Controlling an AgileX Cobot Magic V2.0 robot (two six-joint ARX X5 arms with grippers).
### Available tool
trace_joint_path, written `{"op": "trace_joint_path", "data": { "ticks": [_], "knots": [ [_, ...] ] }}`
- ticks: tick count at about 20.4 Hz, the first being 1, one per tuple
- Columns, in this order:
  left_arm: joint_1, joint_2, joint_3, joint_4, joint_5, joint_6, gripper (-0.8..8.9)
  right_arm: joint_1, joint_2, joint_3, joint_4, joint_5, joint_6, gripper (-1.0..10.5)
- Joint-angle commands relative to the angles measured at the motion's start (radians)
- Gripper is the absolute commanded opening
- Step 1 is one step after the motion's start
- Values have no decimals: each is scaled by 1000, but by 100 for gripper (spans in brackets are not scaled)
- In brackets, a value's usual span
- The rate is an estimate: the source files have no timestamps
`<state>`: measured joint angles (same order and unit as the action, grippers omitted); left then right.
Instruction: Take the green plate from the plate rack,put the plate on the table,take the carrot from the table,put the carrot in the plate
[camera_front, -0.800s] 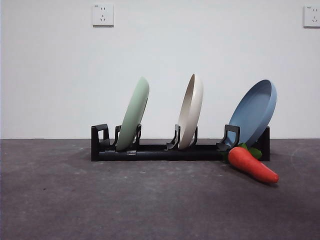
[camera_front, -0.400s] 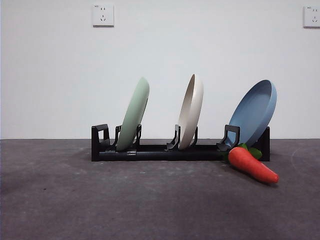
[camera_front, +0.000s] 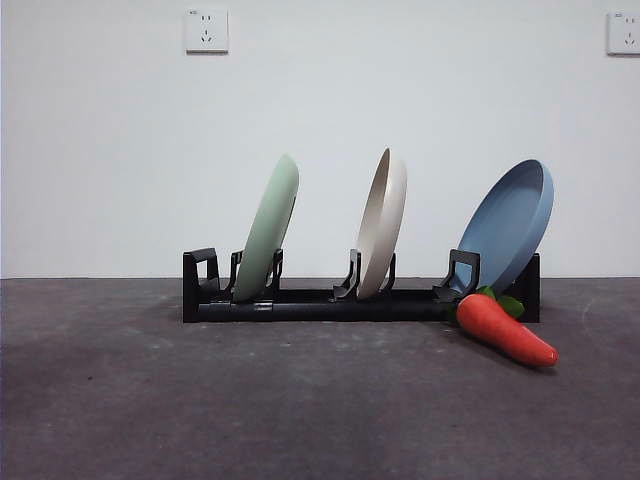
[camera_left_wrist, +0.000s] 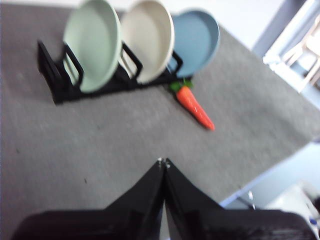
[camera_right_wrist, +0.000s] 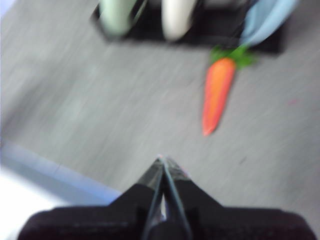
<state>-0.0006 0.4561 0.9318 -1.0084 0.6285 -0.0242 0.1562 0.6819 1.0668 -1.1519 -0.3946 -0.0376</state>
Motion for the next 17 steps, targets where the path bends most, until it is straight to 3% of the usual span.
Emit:
{"op": "trace_joint_path", "data": {
  "ticks": [1, 3, 4, 6, 7, 12, 17],
  "knots": [
    [1, 23, 35, -66, 8, 78, -4, 9, 20, 26, -57, -26, -77, -10],
    [1, 30, 47, -64, 8, 77, 31, 10, 27, 26, -61, -24, -76, 16],
    [1, 33, 50, -64, 8, 76, 171, 10, 31, 26, -60, -23, -76, 111],
    [1, 40, 51, -62, 8, 69, 595, 10, 39, 26, -61, -23, -75, 497],
    [1, 44, 51, -59, 8, 70, 631, 10, 39, 26, -61, -23, -75, 647],
    [0, 87, 51, 41, 45, 31, 629, 10, 50, 26, -61, -23, -75, 659],
    [-29, 241, 54, 328, 114, -76, 628, 10, 58, 26, -61, -24, -75, 659]
  ]
}}
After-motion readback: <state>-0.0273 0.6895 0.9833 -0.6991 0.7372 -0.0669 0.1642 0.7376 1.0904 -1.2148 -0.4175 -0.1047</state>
